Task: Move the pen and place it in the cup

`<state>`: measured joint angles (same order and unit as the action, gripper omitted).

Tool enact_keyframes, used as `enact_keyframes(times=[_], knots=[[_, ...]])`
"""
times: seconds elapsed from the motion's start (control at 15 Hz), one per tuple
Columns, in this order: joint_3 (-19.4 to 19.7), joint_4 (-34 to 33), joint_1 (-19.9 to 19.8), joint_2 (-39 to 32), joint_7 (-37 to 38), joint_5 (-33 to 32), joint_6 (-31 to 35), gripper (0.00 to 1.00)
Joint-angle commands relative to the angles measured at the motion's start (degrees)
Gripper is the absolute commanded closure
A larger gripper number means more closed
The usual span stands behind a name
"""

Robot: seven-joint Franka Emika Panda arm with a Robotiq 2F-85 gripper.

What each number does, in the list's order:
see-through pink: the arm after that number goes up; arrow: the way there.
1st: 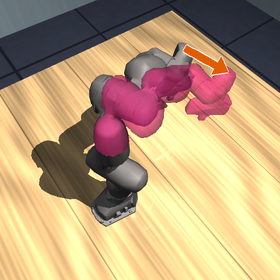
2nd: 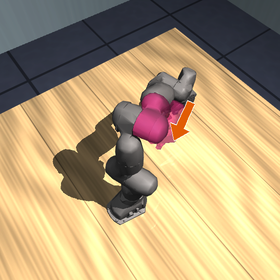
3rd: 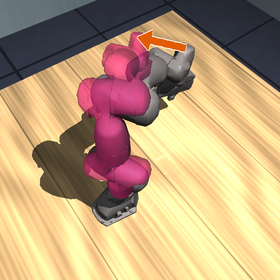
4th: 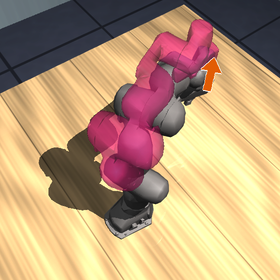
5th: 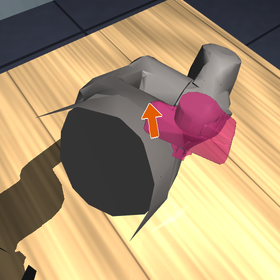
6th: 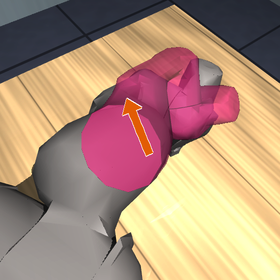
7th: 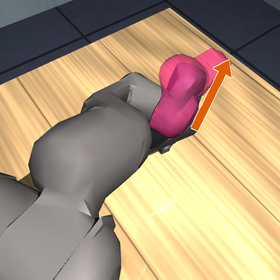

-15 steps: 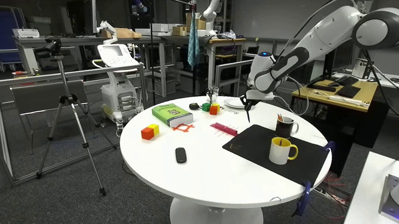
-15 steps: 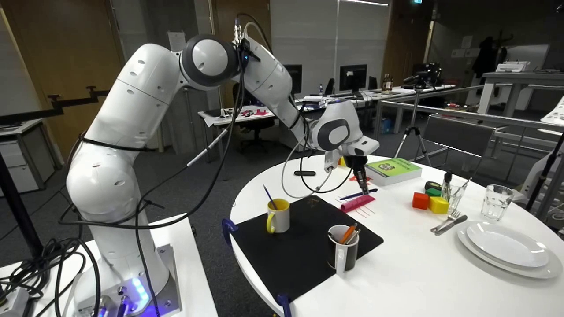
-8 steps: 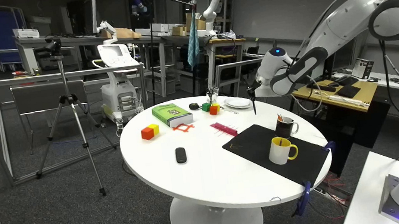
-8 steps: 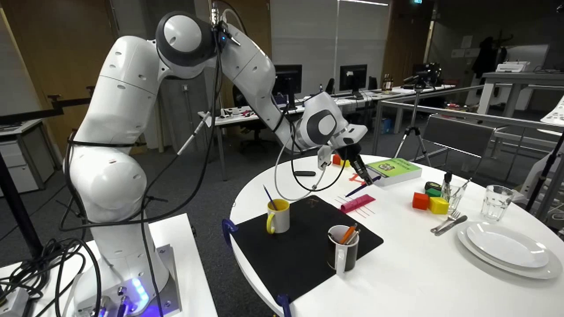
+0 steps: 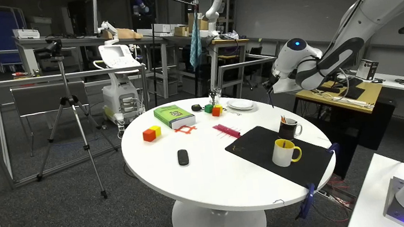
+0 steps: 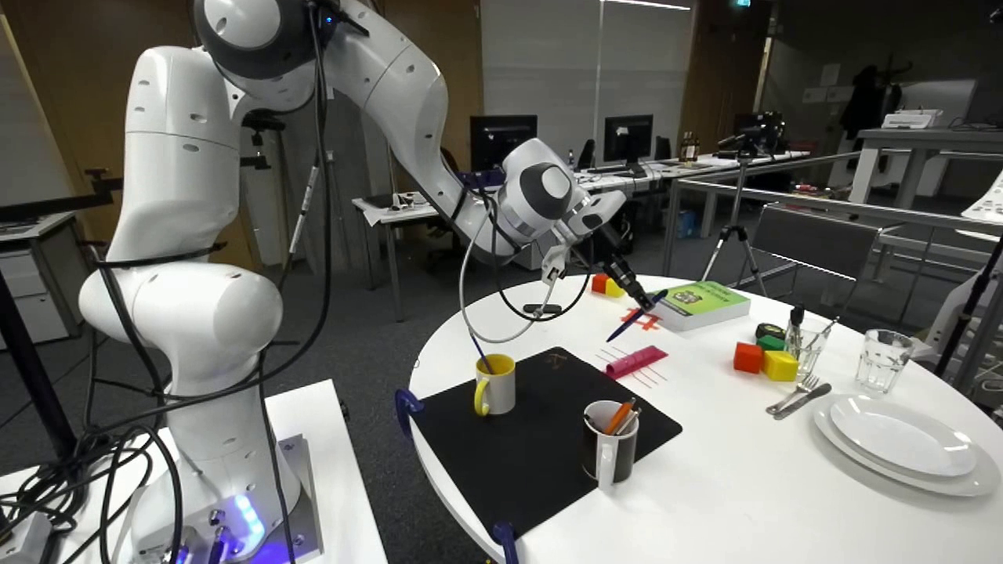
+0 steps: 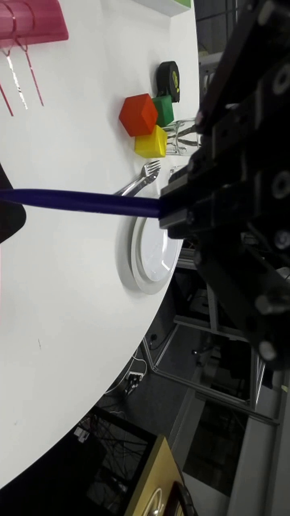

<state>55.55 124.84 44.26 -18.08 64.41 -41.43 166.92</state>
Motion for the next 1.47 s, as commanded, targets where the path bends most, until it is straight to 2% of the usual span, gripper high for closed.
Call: enact_keyframes(times=[0.0,0.27,0.33,0.47,0.67,0.8,1.0,1.2,1.4], knots=[[0.67,0.82,0.72,0.96,0.03,-0.57,0.00,0.88],[0.92,1.67,1.12,1.75,0.03,-0.78,0.00,0.88],[2.59,1.16,2.50,0.69,2.26,-2.32,-0.46,0.97],[6.81,1.01,5.39,-1.88,7.35,-6.26,0.66,0.93],[13.65,1.49,10.17,-5.45,17.10,-12.50,1.39,0.96],[17.61,2.47,13.35,-7.24,22.48,-15.83,1.05,0.93],[22.57,4.37,17.76,-10.53,29.42,-19.94,1.19,0.97],[25.80,6.76,20.88,-14.39,35.71,-23.10,1.68,0.97],[26.23,8.71,21.33,-17.93,40.96,-24.79,2.46,0.97]])
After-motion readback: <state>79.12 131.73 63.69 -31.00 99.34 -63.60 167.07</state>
